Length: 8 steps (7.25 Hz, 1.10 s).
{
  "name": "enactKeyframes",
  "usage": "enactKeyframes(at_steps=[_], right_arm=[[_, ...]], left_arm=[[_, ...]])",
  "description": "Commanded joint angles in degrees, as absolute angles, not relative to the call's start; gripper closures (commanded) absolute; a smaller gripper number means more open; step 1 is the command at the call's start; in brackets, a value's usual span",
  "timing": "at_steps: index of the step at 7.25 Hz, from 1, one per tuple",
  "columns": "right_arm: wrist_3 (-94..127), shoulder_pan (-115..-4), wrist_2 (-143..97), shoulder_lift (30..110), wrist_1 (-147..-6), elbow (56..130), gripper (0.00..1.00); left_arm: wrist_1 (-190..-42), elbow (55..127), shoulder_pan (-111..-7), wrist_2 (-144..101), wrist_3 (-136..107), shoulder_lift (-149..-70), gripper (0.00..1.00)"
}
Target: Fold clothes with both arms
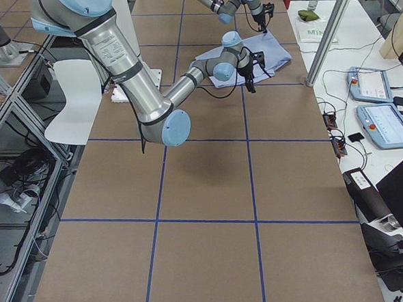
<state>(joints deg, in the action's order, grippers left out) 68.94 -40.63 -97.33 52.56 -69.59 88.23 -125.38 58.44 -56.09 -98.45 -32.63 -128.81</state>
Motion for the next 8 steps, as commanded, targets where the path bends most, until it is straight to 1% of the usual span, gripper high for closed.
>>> enactKeyframes(at_steps=[1,2,3,5,7,8], right_arm=[[76.1,-36.2,-94.4,52.3,-70.2,91.0,0.00],[82.6,-31.6,-88.8,52.2,-70.2,91.0,0.00],[87.5,-26.7,-83.5,52.2,-70.3,90.8,0.00],[95.0,-23.5,-82.8,50.2,-77.3,90.5,0.00],[98.3,-21.2,-81.3,49.5,-77.4,89.8,0.02],[98.8,-20.6,-78.9,47.6,-77.3,87.4,0.04]], left_arm=[[-127.3,60.7,-56.9,-99.3,-31.1,-128.1,0.00],[-127.5,63.5,-57.0,-100.6,-30.7,-124.4,0.00],[-127.4,66.3,-57.0,-100.7,-30.2,-123.0,0.00],[-127.4,67.2,-57.0,-100.6,-30.2,-122.1,0.00],[-127.4,67.4,-57.0,-100.6,-30.6,-122.1,0.00],[-127.4,67.4,-57.0,-100.6,-30.6,-122.1,0.00]])
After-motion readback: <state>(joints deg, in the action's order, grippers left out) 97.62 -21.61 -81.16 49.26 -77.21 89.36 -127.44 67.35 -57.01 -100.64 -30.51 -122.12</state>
